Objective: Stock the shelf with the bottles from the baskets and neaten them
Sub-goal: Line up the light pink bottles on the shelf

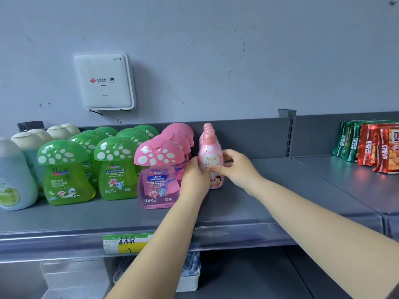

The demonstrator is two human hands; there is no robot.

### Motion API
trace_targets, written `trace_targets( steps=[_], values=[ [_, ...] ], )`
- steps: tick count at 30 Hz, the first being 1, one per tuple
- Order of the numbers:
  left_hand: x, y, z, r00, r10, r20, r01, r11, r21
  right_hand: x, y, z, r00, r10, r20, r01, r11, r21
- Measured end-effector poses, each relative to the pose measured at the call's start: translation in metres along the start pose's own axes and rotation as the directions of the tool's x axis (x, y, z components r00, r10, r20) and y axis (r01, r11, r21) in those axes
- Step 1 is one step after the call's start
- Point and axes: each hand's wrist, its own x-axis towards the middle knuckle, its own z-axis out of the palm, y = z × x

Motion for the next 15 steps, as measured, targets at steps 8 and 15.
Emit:
trace_targets(
  steps=[8,15],
  values=[
    [-0.004,0.002,-0.002,0.999,-0.046,-0.011,0.046,0.999,0.027,-0.001,-0.001,0.004,0.999,-0.038,-0.021,0.036,0.995,-0.089],
    [-0.013,0.010,-0.004,0.999,-0.016,-0.032,0.017,0.999,0.029,-0.002,-0.006,0.001,1.000,-0.020,0.012,0.021,0.989,-0.145]
  ],
)
